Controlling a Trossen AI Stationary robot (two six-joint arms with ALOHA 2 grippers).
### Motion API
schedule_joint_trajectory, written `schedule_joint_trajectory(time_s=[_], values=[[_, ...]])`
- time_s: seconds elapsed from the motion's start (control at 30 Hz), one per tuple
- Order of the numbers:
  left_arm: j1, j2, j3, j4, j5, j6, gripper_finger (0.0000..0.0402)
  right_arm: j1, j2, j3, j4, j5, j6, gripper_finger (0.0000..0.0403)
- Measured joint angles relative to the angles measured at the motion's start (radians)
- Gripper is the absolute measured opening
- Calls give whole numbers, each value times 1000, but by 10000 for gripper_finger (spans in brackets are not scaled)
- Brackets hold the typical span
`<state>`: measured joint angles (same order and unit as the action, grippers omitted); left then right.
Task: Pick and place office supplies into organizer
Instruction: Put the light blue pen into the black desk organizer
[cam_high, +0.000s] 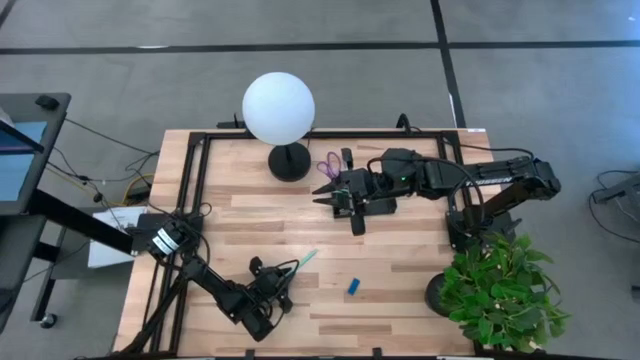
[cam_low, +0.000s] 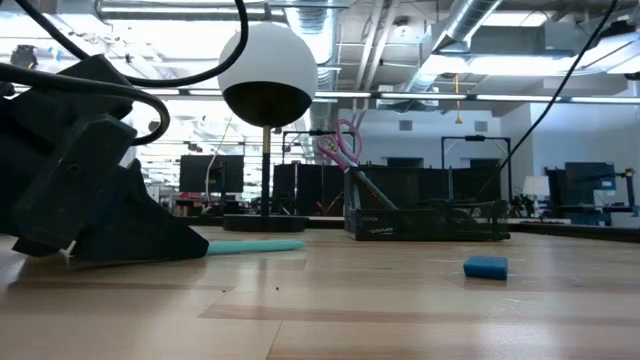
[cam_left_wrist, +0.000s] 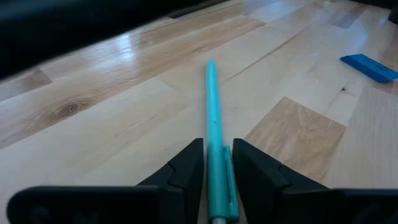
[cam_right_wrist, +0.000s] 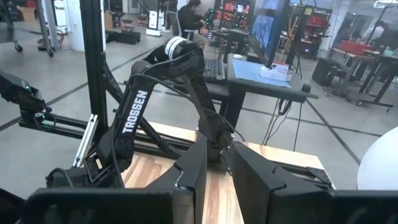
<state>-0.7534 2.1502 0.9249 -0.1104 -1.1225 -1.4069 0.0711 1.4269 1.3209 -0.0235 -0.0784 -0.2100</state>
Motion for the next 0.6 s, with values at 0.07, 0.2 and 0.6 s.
schedule_joint_trajectory(time_s=[0.07,0.2,0.6], values=[[0,0,0,-1,0,-3,75,0,0,0,-1,0,0,66],[0,0,0,-9,1,-9,32,0,0,0,-20,0,0,66],[12,-136,-7,-136,120,10,31,4,0,0,-145,-26,61,66]])
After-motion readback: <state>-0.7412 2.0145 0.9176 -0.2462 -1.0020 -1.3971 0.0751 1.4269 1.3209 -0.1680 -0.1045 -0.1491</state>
